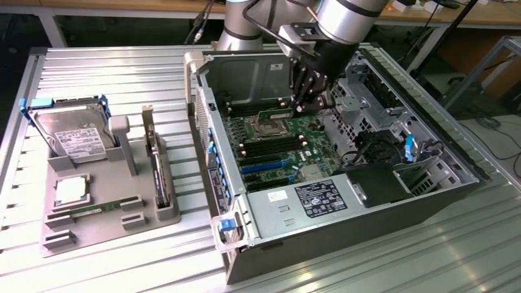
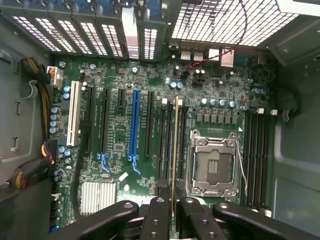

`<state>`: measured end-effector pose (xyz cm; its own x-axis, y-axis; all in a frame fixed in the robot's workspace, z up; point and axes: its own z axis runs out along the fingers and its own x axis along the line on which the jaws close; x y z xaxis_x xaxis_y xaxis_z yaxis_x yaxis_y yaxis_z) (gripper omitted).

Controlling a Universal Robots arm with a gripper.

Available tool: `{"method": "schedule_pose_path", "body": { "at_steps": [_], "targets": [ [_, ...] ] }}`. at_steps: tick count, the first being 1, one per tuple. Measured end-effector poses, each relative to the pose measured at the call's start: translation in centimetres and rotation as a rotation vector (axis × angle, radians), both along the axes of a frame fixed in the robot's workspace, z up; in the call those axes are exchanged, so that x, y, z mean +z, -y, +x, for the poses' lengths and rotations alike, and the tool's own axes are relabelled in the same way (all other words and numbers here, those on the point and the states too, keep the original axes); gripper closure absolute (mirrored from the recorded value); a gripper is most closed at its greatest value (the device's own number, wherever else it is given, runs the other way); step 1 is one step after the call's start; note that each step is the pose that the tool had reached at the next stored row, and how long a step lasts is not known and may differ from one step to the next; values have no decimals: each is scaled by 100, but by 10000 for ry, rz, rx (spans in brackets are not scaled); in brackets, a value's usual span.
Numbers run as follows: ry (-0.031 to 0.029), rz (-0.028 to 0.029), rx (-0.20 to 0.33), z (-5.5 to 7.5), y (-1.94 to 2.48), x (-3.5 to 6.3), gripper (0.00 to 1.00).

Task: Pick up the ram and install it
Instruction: 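Insert the ram into the slot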

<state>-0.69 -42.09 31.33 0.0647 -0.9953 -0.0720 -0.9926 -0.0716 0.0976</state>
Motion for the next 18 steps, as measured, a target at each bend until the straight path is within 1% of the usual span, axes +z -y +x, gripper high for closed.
{"method": "schedule_pose_path", "body": {
  "at_steps": [1,11,13,18],
  "targets": [
    [0,-1,4,0,0,-43,86],
    [0,-2,13,0,0,-247,86],
    [0,-1,20,0,0,-349,86],
    [-1,-16,19,-6,0,-440,86]
  ]
}}
